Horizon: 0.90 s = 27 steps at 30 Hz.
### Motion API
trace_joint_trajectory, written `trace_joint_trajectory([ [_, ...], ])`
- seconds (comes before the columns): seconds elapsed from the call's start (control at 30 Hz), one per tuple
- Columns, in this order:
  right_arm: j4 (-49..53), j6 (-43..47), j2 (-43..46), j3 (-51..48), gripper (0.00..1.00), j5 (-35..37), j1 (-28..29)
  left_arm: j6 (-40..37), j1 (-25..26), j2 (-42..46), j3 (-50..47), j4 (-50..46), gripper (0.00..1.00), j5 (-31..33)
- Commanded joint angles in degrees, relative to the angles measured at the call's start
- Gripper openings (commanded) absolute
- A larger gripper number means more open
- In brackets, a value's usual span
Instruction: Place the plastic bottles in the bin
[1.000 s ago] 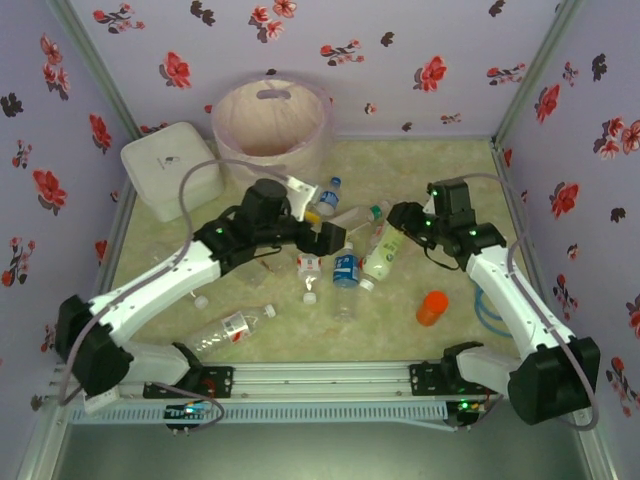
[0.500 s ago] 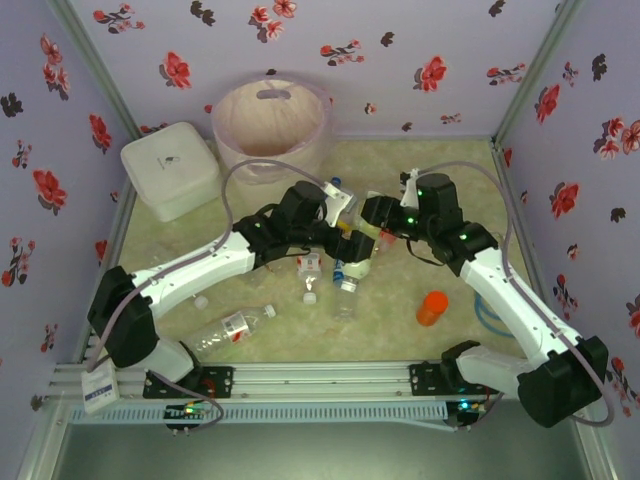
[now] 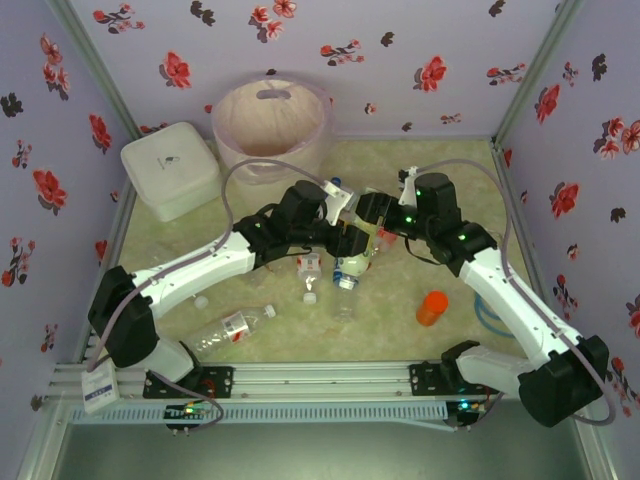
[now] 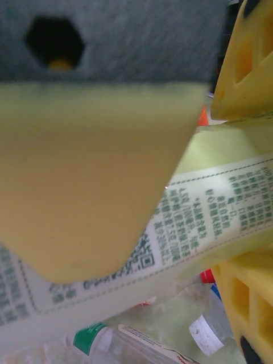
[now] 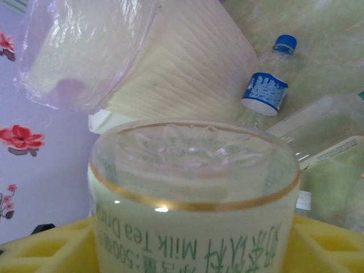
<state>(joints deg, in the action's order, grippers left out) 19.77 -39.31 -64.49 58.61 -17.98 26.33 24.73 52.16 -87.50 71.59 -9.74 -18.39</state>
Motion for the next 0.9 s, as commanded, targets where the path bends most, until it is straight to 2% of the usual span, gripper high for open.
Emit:
trace_joint_trajectory([
  [0.0,7.0,4.04,2.25,3.85,0.8,6.56,0.15,-0.77,-1.29,0.42,0.16,0.59,0.48,1.34],
  [0.1,13.66,7.16,4.3,5.92,0.87,12.26,-0.04,-1.8,-2.69,1.31,0.28,-0.63,0.48,1.58],
  [0.2,17.9,8.38,6.75,6.43,0.89,15.94,-0.69,-3.63,-4.09,2.44,1.54,-2.95,0.45,2.33],
  [0.37,19.17,8.13,10.86,5.04,0.89,18.42,-2.1,-8.96,-6.4,4.52,7.22,-7.71,0.39,3.85],
  [0.6,19.74,7.24,12.22,3.79,0.89,19.3,-2.73,-17.19,-8.91,3.41,27.89,-18.65,0.27,7.24],
  [0.67,19.71,6.95,12.37,3.33,0.89,19.21,-2.7,-18.51,-9.79,2.58,33.34,-21.11,0.21,9.72],
  [0.8,21.66,7.05,12.37,3.94,0.89,19.38,-2.77,-19.42,-15.45,-0.96,42.75,-25.18,0.02,14.25],
  [0.87,22.47,7.31,12.46,4.38,0.89,18.76,-2.77,-19.97,-18.39,-3.07,46.49,-26.35,0.0,15.86],
])
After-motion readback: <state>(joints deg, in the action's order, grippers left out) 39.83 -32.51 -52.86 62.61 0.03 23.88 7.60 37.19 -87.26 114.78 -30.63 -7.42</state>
